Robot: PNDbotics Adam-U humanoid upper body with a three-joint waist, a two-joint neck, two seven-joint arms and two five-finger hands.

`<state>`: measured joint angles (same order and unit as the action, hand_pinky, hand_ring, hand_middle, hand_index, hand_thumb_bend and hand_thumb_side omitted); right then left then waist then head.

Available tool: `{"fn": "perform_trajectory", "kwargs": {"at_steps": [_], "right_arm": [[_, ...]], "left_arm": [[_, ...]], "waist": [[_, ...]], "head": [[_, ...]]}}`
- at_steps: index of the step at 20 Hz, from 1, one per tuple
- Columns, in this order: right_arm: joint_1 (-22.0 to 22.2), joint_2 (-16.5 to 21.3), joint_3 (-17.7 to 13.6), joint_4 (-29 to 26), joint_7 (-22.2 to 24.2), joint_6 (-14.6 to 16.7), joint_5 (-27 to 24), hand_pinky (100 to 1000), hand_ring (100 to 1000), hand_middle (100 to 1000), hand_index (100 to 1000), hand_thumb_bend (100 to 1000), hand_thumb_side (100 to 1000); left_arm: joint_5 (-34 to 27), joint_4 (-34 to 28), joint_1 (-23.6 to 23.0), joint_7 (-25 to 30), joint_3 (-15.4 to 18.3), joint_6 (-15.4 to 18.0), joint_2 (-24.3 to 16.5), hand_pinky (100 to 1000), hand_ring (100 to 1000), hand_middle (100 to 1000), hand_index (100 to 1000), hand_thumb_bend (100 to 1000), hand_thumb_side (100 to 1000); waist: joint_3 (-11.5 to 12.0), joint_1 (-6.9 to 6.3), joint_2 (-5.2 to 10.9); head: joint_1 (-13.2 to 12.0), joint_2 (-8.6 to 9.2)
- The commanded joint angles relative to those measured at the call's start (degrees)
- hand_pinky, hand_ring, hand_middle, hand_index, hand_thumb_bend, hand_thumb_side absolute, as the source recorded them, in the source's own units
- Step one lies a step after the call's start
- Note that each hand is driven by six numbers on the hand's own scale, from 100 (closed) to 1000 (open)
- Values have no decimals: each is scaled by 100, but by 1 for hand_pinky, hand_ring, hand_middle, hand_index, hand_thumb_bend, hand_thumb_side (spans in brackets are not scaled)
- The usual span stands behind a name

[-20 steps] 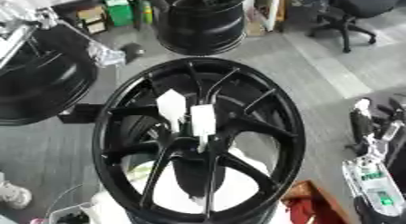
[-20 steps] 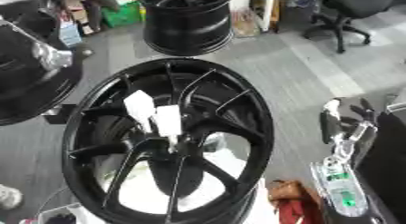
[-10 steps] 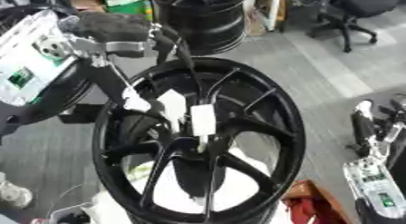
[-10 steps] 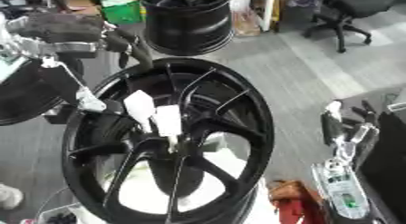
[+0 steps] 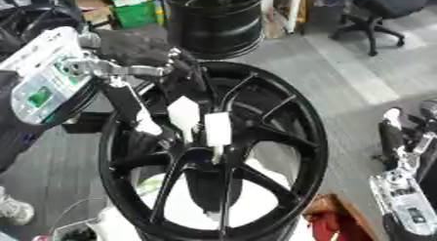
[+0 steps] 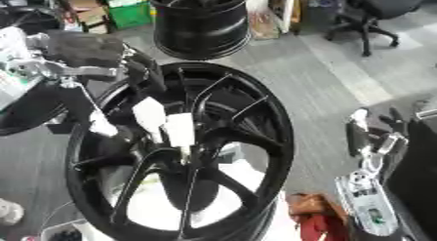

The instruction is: Pull the pin out of the wheel hub.

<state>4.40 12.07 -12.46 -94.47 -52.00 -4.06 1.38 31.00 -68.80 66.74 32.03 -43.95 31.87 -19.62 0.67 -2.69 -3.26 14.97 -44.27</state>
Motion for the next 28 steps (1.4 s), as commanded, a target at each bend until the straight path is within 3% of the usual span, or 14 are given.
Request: {"fn": "perform_trajectory", "kwargs": {"at_steps": [1, 15, 28], "right_arm": [[-55, 133, 5, -59, 3, 18, 24, 566, 574, 713, 869, 100, 433], [-66, 102, 42, -60, 3, 11, -11, 566, 574, 714, 869, 100, 435], [-77, 84, 57, -53, 3, 26, -40, 567, 574, 714, 869, 100, 437]], "left_arm": [[153, 129, 74, 1994, 30, 2010, 0, 673, 533, 746, 848, 539, 507], [521, 549, 4, 1994, 223, 2010, 343, 672, 533, 761, 850, 512, 415], [692, 980, -5, 1994, 432, 2010, 579, 663, 524, 710, 805, 397, 394]], "waist": [[-10, 42, 40], [-51, 85, -4], [-128, 92, -42]], "head": [[-23, 15], [-75, 15], [-111, 15]]}}
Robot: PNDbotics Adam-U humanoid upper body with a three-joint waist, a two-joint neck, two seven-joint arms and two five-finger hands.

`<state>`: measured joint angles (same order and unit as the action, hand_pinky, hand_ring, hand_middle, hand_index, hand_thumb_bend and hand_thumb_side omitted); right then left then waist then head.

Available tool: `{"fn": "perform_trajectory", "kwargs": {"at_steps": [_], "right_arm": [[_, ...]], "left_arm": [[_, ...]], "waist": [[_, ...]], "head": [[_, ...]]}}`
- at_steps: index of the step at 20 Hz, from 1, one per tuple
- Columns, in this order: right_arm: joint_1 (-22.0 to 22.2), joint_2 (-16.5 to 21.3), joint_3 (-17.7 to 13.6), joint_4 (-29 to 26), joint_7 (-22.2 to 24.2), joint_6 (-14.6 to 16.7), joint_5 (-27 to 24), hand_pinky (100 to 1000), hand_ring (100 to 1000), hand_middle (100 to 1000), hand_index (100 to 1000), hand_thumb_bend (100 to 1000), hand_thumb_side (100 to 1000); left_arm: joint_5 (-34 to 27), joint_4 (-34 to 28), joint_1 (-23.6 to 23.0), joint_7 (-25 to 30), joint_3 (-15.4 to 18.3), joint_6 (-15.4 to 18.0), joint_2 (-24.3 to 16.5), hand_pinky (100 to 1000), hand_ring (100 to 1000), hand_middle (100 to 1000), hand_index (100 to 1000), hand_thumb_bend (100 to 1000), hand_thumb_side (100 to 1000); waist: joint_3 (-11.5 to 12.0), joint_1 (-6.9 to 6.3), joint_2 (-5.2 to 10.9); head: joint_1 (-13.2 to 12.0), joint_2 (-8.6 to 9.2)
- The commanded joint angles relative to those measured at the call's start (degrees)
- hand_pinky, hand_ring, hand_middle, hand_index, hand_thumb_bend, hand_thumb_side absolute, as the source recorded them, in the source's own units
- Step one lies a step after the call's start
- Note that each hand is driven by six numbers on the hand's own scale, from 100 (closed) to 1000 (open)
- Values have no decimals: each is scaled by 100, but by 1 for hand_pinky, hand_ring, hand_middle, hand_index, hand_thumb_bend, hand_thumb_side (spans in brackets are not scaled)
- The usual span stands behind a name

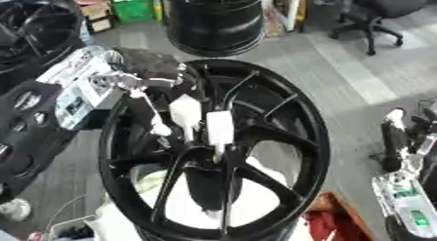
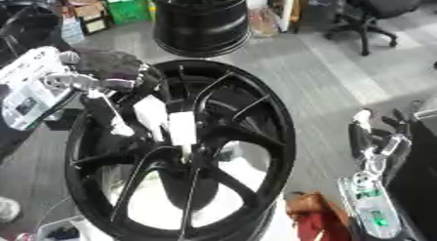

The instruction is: Pull the pin out of the wheel hub.

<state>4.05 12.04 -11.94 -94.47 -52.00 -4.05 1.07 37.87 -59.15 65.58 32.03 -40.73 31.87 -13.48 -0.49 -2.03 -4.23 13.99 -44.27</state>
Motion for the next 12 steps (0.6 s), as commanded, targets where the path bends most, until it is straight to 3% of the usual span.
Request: {"fn": "perform_trajectory", "kwargs": {"at_steps": [1, 7, 12], "right_arm": [[-43, 86, 4, -53, 3, 27, -10, 567, 574, 714, 869, 100, 437], [-38, 84, 1, -45, 3, 37, -18, 567, 575, 715, 869, 100, 436], [-36, 81, 3, -37, 3, 46, -23, 567, 575, 715, 869, 100, 438]], "left_arm": [[-2, 30, 114, 1994, 118, 2010, -37, 662, 522, 702, 800, 388, 392], [-165, 58, 134, 1994, 154, 2010, -62, 644, 486, 602, 724, 265, 355], [-371, 69, 145, 1994, 173, 2010, -82, 611, 429, 485, 605, 158, 309]], "waist": [[-14, 25, 53], [-18, 24, 56], [-15, 23, 64]], "head": [[-13, 15], [-18, 15], [-24, 15]]}}
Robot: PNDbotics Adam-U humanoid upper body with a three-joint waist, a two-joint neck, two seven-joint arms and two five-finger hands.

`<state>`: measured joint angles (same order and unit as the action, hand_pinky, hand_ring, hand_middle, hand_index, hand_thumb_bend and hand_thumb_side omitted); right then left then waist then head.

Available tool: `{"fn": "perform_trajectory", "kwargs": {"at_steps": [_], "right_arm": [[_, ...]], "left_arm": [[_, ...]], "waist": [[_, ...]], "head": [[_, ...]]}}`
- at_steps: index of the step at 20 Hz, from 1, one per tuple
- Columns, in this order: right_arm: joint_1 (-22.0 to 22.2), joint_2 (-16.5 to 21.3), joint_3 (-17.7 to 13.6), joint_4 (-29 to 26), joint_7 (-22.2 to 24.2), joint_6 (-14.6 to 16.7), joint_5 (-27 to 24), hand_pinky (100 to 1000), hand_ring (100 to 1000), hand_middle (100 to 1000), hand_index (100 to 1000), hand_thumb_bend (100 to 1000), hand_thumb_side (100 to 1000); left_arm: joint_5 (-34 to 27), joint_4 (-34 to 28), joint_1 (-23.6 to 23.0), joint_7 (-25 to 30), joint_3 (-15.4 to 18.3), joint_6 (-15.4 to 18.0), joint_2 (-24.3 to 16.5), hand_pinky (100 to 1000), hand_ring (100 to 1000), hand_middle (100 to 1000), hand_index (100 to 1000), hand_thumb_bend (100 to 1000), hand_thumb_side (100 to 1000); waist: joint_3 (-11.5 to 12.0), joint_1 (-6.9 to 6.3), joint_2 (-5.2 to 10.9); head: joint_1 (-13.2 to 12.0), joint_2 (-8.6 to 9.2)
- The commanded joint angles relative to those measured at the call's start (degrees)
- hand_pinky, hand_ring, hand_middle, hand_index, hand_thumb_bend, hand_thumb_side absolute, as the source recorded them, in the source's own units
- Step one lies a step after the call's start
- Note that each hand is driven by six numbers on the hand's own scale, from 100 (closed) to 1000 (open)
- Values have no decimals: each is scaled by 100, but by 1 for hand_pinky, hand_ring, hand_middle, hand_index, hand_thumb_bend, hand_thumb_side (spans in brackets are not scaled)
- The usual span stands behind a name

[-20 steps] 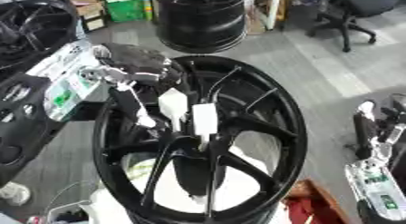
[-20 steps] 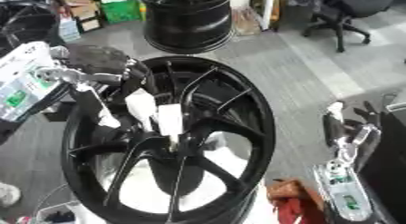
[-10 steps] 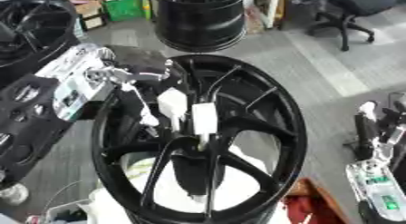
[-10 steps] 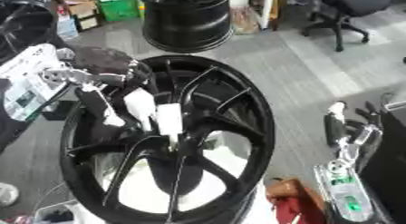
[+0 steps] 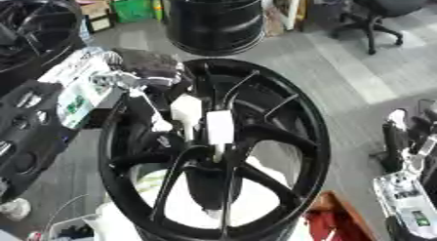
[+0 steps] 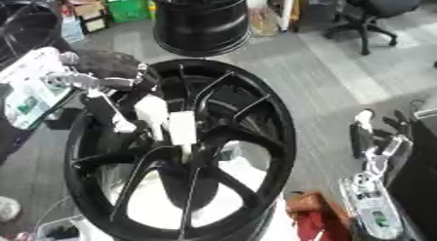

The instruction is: Pull the pin out of the wheel hub.

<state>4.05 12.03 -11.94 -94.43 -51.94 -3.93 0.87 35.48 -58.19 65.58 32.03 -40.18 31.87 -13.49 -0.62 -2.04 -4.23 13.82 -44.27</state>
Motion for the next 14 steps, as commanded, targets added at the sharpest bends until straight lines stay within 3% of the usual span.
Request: {"fn": "perform_trajectory", "kwargs": {"at_steps": [1, 9, 14], "right_arm": [[-36, 79, 3, -38, -2, 37, -5, 567, 575, 715, 869, 100, 438], [-19, 75, -6, -17, -2, 48, -8, 568, 575, 716, 869, 100, 433], [11, 77, -34, -5, -2, 45, -11, 568, 575, 716, 869, 100, 433]], "left_arm": [[-248, -36, 144, 1994, 144, 2010, -84, 609, 422, 471, 588, 140, 305], [-1386, -629, 289, 1994, 452, 2010, -438, 611, 411, 449, 565, 100, 292], [-2218, -981, 392, 1994, 1152, 2010, -937, 617, 409, 450, 573, 100, 284]], "waist": [[-3, 25, 66], [22, 27, 90], [82, 29, 117]], "head": [[-6, 15], [-13, 15], [-23, 15]]}}
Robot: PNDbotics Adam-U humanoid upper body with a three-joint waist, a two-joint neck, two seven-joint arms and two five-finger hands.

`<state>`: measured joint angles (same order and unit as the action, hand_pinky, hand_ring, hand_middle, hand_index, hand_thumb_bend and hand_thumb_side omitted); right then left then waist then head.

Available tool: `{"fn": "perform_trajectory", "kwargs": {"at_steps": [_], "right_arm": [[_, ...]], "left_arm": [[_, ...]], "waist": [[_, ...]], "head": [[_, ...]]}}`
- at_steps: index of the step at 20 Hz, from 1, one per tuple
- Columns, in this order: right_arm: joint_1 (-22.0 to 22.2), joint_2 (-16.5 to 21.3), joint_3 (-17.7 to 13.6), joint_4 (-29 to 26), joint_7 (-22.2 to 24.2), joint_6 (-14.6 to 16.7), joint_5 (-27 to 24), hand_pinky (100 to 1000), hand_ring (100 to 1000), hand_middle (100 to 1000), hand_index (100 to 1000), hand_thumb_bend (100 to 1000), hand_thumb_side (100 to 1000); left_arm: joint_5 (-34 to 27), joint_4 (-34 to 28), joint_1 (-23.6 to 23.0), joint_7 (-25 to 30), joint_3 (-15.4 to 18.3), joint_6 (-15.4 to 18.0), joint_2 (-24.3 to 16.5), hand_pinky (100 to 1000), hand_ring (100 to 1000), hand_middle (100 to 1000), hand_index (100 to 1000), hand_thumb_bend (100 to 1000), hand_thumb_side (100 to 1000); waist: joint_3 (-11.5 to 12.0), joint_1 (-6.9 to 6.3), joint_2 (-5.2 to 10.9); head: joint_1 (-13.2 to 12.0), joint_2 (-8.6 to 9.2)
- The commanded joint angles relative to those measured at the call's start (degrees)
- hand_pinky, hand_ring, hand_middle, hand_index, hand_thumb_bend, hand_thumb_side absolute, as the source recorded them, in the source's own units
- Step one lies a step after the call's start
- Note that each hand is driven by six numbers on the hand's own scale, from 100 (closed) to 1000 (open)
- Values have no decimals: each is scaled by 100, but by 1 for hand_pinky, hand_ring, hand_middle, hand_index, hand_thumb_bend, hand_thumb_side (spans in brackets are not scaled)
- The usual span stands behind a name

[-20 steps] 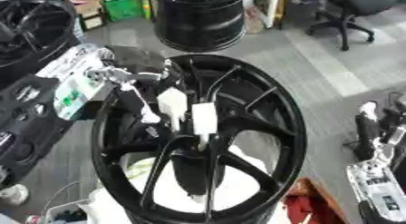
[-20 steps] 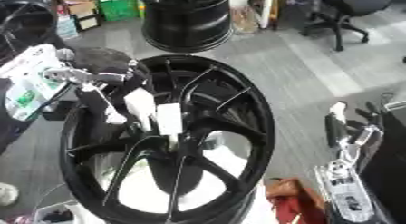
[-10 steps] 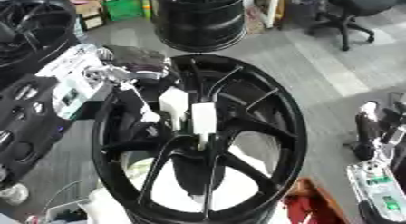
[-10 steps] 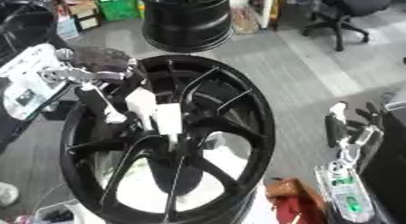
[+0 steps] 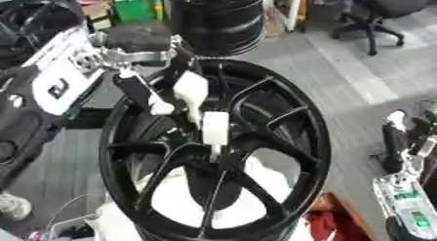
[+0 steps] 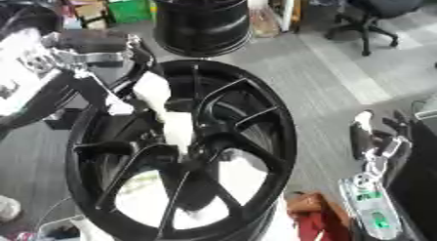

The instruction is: Pull the pin out of the wheel hub.

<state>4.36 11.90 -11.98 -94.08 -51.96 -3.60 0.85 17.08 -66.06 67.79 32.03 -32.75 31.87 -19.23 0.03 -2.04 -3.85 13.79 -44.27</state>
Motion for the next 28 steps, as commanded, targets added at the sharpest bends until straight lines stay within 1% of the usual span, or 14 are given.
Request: {"fn": "perform_trajectory", "kwargs": {"at_steps": [1, 5, 8, 12, 15, 17, 20, 21, 22, 23, 24, 26, 27, 28], "right_arm": [[-14, 92, -35, -39, -1, 12, -9, 568, 575, 716, 869, 100, 433], [10, 96, -62, -37, -1, 14, -5, 568, 575, 716, 869, 100, 435], [22, 99, -98, -42, -1, 6, -2, 568, 575, 715, 869, 100, 434], [24, 99, -136, -55, -1, -9, -1, 568, 575, 715, 869, 100, 435], [16, 93, -153, -69, -1, -20, -2, 568, 575, 715, 869, 100, 434], [17, 85, -161, -73, -1, -28, -4, 568, 575, 715, 869, 100, 435], [25, 73, -188, -78, -1, -38, -9, 568, 575, 715, 869, 100, 435], [27, 67, -193, -79, -1, -40, -12, 568, 575, 715, 869, 100, 435], [28, 61, -202, -81, -1, -41, -16, 568, 575, 715, 869, 100, 435], [27, 57, -209, -83, -1, -41, -17, 568, 575, 715, 869, 100, 435], [27, 51, -218, -84, -1, -41, -18, 568, 575, 716, 869, 100, 435], [35, 39, -229, -84, -1, -41, -20, 568, 575, 716, 869, 100, 435], [36, 39, -230, -85, -1, -42, -20, 568, 575, 716, 869, 100, 435], [34, 41, -233, -86, -1, -42, -19, 568, 575, 716, 869, 100, 435]], "left_arm": [[-521, -196, 168, 1994, 590, 2010, -491, 617, 408, 450, 575, 100, 281], [-779, 50, -29, 1994, 1228, 2010, -1042, 613, 415, 463, 596, 100, 280], [-528, 413, -393, 1994, 1532, 2010, -1488, 612, 420, 471, 605, 100, 283], [70, 890, -1084, 1994, 1951, 2010, -2020, 606, 424, 476, 612, 100, 288], [557, 1156, -1608, 1994, 2286, 2010, -2252, 606, 428, 484, 620, 100, 291], [922, 1366, -1977, 1994, 2591, 2010, -2379, 605, 431, 488, 626, 100, 294], [1580, 1836, -2409, 1993, 3070, 2010, -2521, 620, 462, 546, 687, 103, 316], [1811, 2000, -2515, 1968, 3224, 2010, -2548, 631, 485, 597, 731, 149, 331], [2080, 2162, -2630, 1875, 3377, 2010, -2581, 639, 502, 641, 765, 187, 343], [2353, 2290, -2724, 1709, 3500, 2010, -2598, 642, 508, 658, 775, 210, 353], [2622, 2419, -2824, 1475, 3626, 2010, -2620, 656, 532, 729, 832, 255, 384], [3125, 2719, -2989, 814, 3877, 2010, -2660, 661, 543, 764, 869, 215, 497], [3352, 2880, -3048, 437, 3969, 2010, -2677, 662, 544, 767, 872, 211, 509], [3550, 3056, -3103, 47, 4054, 1998, -2694, 663, 547, 785, 888, 167, 595]], "waist": [[38, 28, 85], [129, 21, 102], [174, 25, 100], [223, 39, 82], [251, 54, 63], [278, 70, 56], [319, 87, 45], [327, 93, 40], [333, 99, 33], [335, 104, 30], [344, 110, 29], [361, 123, 32], [365, 127, 32], [375, 127, 33]], "head": [[-18, 15], [-27, 15], [-24, 15], [-3, 15], [-2, 15], [-19, 15], [-37, 15], [-40, 15], [-43, 15], [-45, 15], [-37, 15], [-27, 15], [-30, 15], [-34, 15]]}}
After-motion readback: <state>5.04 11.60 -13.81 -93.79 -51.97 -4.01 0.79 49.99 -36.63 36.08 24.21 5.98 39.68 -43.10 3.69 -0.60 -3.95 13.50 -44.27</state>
